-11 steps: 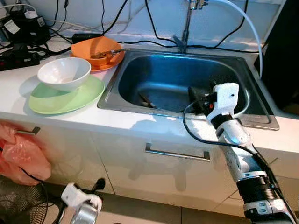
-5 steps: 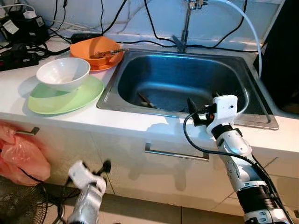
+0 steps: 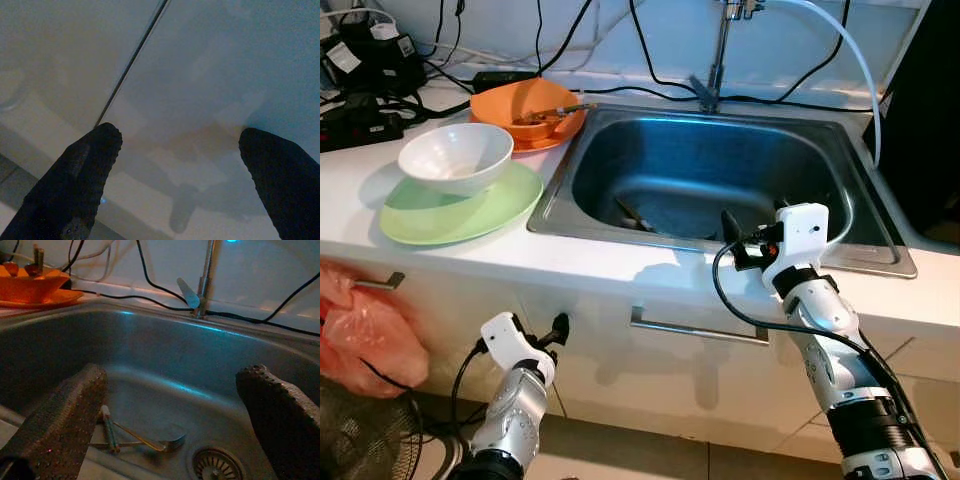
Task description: Kitchen organization
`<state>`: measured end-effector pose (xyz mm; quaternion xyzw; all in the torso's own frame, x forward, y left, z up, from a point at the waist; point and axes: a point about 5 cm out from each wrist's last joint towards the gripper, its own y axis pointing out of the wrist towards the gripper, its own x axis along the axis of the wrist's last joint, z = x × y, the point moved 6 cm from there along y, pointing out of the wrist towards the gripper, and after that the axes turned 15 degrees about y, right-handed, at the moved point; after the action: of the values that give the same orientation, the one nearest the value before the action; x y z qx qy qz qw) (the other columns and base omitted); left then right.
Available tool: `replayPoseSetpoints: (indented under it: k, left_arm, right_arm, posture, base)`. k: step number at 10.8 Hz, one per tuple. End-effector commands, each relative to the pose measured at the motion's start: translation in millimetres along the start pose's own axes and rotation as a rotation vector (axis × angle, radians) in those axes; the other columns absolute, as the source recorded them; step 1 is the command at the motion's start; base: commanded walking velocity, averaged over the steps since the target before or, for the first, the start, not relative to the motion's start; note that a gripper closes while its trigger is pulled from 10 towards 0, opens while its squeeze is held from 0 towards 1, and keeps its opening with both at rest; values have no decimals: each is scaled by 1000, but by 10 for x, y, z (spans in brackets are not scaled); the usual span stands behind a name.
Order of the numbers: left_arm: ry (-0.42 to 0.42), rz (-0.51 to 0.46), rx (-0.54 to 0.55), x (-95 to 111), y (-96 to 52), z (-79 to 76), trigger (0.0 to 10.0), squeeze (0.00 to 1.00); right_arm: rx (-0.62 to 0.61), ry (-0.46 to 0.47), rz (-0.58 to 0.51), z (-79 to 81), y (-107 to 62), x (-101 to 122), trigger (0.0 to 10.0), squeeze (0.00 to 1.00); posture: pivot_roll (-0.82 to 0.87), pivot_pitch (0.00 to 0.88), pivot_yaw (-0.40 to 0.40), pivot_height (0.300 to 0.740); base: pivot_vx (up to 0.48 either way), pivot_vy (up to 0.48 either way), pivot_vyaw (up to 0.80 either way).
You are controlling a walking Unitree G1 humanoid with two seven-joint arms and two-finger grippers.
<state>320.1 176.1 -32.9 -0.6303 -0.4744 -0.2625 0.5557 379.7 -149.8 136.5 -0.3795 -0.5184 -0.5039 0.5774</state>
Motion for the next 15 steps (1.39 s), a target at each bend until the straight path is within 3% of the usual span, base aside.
replayPoseSetpoints:
  k: [1,2,3,4,7,10,12,15]
  left_arm:
    - [541,-612,-352,1605,-159,-1439,10000,0]
    - [541,-612,-352,1605,-159,-1439,10000,0]
    - [814,-545,-216,1075,-100,-961,10000,0]
    - [925,-541,-204,913,-131,-843,10000,0]
    - [902,-541,-217,933,-130,-872,10000,0]
    - [923,-556,-209,891,-145,-856,10000,0]
    - [912,-528,-258,792,-147,-857,10000,0]
    - [885,-587,-275,881,-233,-881,10000,0]
  right_arm:
    - [7,-11,-24,6,9,68,10000,1000]
    - [7,-11,-24,6,9,68,10000,1000]
    - [-109,-30,48,-259,-496,-361,10000,1000]
    - [-149,-36,72,-326,-690,-474,10000,1000]
    - [-149,-25,58,-312,-668,-429,10000,1000]
    - [-159,-34,67,-336,-752,-471,10000,1000]
    - [-153,-35,84,-329,-800,-521,10000,1000]
    - [-154,-20,61,-301,-841,-445,10000,1000]
  posture:
    - [-11,0,45,740]
    - [-11,0,45,740]
    - [-18,0,46,740]
    - [-17,0,47,740]
    - [-20,0,48,740]
    - [-20,0,46,740]
    - [-22,0,48,740]
    - [-23,0,47,740]
  base:
    - [0,0,0]
    - [0,0,0]
    - [0,0,0]
    - [0,0,0]
    - [0,0,0]
    - [0,0,0]
    - [0,0,0]
    - [0,0,0]
